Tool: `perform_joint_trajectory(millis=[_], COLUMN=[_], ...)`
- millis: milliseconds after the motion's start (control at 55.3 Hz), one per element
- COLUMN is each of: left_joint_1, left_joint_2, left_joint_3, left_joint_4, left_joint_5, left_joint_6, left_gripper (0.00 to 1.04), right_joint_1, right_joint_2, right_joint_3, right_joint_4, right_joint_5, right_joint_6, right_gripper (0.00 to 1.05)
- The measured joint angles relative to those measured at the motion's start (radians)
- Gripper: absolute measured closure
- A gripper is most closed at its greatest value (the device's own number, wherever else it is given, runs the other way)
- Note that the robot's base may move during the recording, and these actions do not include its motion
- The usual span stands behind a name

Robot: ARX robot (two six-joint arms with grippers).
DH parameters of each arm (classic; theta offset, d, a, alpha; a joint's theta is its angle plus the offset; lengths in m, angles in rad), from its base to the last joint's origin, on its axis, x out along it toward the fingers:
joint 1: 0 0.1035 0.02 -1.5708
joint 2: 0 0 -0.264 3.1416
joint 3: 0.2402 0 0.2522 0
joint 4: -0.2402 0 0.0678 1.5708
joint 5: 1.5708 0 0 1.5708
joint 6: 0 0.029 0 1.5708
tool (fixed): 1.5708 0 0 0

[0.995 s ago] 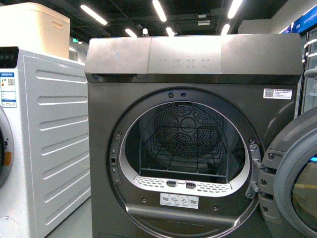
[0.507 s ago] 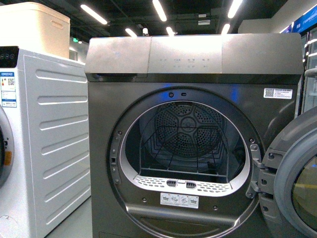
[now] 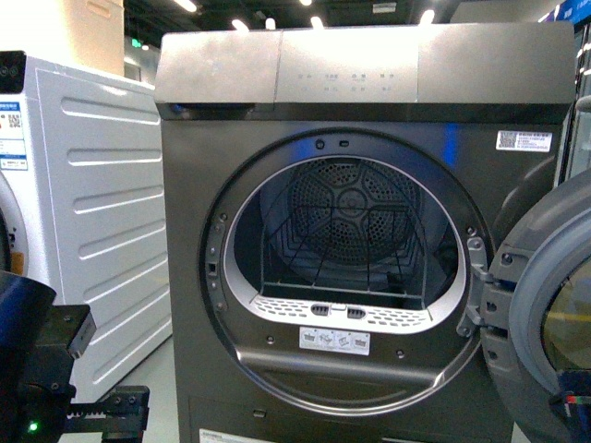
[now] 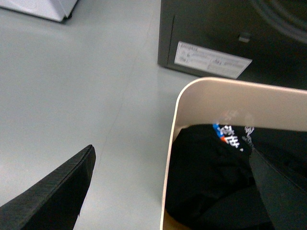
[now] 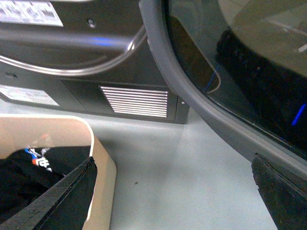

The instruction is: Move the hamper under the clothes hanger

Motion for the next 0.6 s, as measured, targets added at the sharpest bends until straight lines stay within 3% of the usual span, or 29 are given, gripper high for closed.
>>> perform_joint_trajectory(millis=[597], left_joint_1=[-0.041], left_joint_2=[0.285], left_joint_3=[0.152], left_joint_4=[-0.053], left_joint_5=[0.074], left_joint_6=[-0.050], left_gripper=[0.07], right_joint_1=[0.084], right_joint_2=[0.375], right_joint_3=[0.211], right_joint_4=[-0.062], right_joint_5=[0.013], right_joint_6=[-0.038], right_gripper=[0.08])
